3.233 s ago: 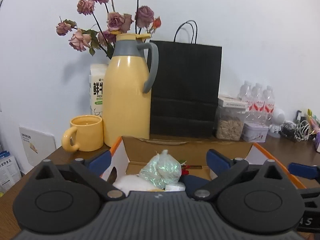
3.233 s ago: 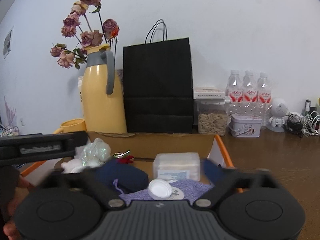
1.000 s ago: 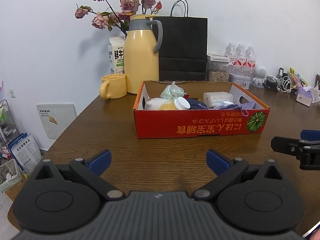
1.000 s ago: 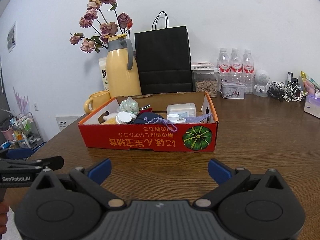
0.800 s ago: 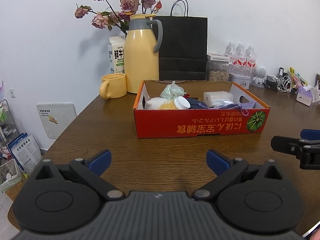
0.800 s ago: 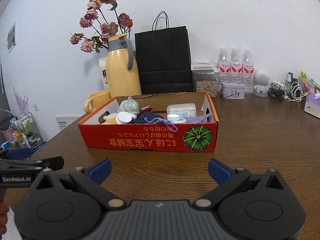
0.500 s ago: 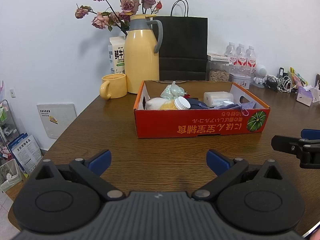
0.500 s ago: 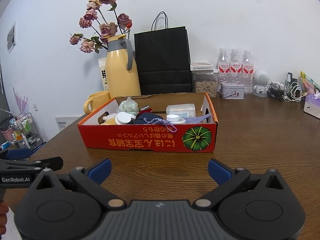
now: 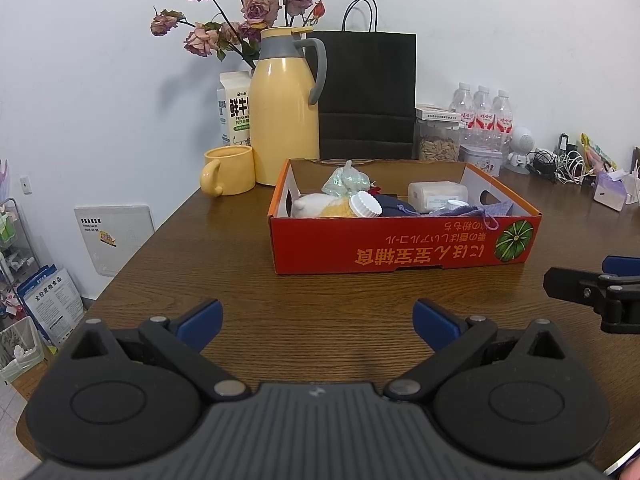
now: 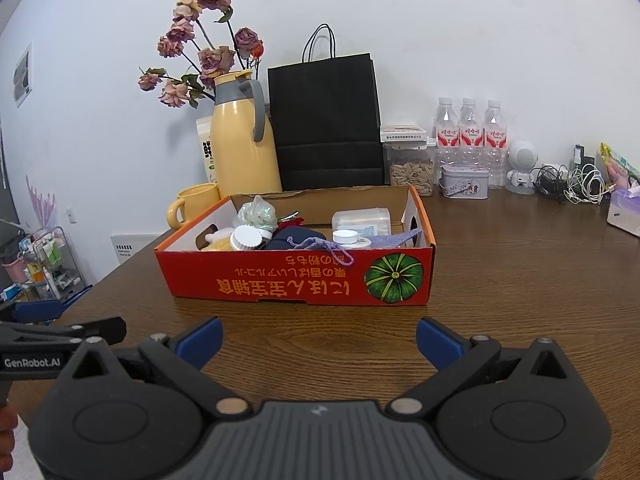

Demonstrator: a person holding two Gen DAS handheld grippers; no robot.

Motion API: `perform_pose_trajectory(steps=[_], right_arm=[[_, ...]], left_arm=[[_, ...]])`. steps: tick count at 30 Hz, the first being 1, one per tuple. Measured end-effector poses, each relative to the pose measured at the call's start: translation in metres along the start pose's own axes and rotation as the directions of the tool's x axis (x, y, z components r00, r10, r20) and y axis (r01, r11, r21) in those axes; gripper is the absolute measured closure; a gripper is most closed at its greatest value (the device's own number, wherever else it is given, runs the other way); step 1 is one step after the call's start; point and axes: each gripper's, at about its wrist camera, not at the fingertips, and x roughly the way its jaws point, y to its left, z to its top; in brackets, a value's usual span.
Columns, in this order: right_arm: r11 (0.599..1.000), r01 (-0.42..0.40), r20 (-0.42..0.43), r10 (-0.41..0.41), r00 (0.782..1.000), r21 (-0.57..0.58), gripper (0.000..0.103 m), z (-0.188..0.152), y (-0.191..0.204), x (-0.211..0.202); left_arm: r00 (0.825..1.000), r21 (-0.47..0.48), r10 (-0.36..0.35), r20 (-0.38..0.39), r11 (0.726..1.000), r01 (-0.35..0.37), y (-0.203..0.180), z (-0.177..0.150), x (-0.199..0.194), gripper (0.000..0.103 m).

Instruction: Organize objects

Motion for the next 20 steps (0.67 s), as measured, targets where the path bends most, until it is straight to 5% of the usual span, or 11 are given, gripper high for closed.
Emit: perform_pose_trajectory(steps=[20], right_arm=[[1.000, 0.000, 0.000, 0.000, 1.000, 0.002, 0.000, 0.0012, -0.0012, 0.0005]], left_arm=[[1.000, 0.000, 0.005, 0.004, 1.000, -0.005, -0.0015, -0.0011, -0.0014, 0.000]])
